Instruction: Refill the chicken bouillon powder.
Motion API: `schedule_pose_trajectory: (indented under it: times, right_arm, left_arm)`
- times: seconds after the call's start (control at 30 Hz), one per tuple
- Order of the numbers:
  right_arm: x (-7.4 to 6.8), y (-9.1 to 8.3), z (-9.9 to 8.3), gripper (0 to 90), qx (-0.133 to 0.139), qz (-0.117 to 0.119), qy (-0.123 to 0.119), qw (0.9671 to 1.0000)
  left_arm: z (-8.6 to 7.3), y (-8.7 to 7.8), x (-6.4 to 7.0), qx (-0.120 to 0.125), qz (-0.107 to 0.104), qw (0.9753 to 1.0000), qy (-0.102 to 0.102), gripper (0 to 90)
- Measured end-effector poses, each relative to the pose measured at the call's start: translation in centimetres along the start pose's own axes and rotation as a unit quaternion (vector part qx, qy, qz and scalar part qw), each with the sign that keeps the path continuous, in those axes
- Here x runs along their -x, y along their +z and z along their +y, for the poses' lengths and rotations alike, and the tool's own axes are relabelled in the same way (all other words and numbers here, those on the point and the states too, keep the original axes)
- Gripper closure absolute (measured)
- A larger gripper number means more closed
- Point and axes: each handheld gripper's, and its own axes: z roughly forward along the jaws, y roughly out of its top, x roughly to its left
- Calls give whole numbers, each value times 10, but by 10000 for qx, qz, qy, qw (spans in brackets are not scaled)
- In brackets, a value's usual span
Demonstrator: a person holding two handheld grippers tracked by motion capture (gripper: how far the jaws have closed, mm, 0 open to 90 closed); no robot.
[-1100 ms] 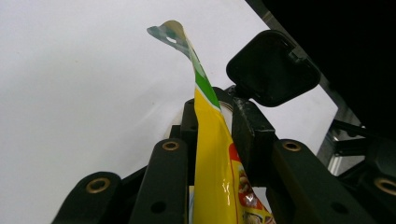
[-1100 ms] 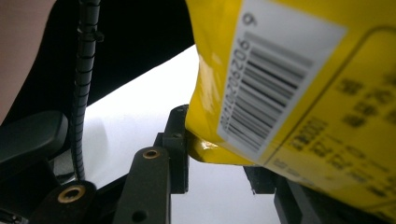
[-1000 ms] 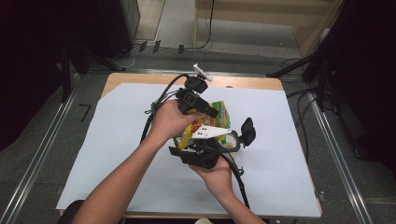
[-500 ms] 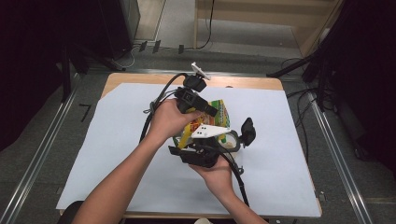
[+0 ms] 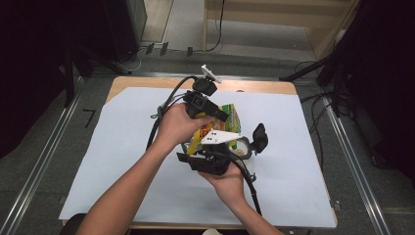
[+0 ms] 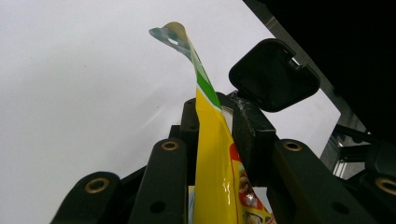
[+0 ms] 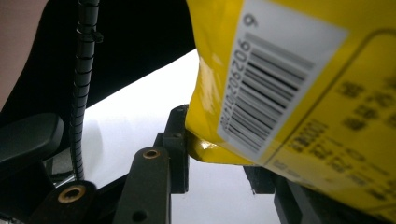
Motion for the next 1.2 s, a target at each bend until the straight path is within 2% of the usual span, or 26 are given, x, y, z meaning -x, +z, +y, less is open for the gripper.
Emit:
schedule_pose_trajectory:
  times: [0.83,1.2]
  right_arm:
    - [3,-1,1,670,97,-42,-107,9999]
    - [2,1,0,670,56,-36,-127,9999]
  left_arm:
    - [3,-2,4,90,63,9999,50,747]
    - [1,-1,1,15,60,10000,48,745]
